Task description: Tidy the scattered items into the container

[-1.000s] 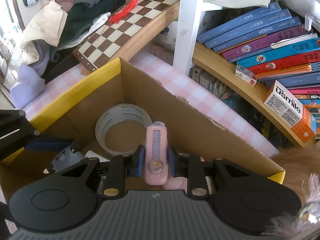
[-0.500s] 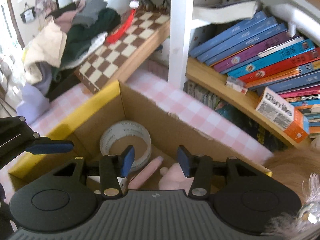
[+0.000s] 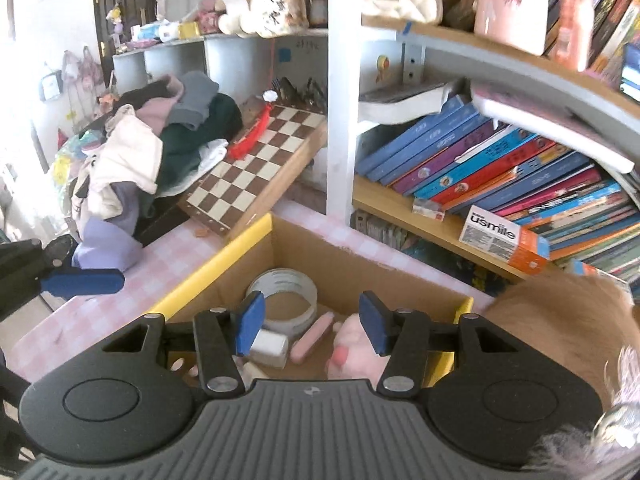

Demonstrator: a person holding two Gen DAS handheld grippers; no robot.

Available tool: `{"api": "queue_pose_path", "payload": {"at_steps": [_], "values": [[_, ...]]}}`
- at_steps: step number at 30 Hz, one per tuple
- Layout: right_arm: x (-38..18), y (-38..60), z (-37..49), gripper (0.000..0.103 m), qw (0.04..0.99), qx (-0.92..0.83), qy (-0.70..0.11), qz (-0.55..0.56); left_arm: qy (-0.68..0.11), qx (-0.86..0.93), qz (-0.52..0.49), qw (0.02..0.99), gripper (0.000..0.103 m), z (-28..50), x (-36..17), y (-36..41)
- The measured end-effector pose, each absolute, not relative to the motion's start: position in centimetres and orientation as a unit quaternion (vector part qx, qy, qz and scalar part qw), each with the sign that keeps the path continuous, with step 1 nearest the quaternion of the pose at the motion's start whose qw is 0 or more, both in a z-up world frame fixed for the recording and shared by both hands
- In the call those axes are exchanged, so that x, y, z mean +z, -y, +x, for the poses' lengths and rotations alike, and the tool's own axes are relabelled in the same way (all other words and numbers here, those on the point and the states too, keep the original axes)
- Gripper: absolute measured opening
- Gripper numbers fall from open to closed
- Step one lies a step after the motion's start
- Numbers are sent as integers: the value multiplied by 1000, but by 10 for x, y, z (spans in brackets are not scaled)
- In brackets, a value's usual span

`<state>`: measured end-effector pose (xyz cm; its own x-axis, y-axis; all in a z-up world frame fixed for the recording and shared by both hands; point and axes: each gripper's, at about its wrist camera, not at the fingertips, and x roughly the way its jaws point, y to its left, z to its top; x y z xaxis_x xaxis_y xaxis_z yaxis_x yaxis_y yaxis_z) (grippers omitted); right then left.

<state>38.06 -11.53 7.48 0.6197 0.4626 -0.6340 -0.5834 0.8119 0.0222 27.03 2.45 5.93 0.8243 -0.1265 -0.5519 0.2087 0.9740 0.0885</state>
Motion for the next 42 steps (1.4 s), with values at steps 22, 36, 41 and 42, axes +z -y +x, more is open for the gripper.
{"api": "queue_pose_path", "payload": {"at_steps": [22, 36, 41, 42], "values": [[71, 144, 160, 48, 934, 214, -279, -59, -230, -83, 46, 969, 90, 104, 66, -30], [34, 164, 62, 48, 958, 130, -250, -58, -236, -63, 28, 969, 90, 43, 38, -25], [21, 168, 48, 58, 960, 110, -253, -56, -245, -56, 16, 968, 92, 36, 27, -20], [18, 169, 47, 60, 959, 106, -256, -56, -246, -55, 17, 968, 95, 35, 25, -17]]}}
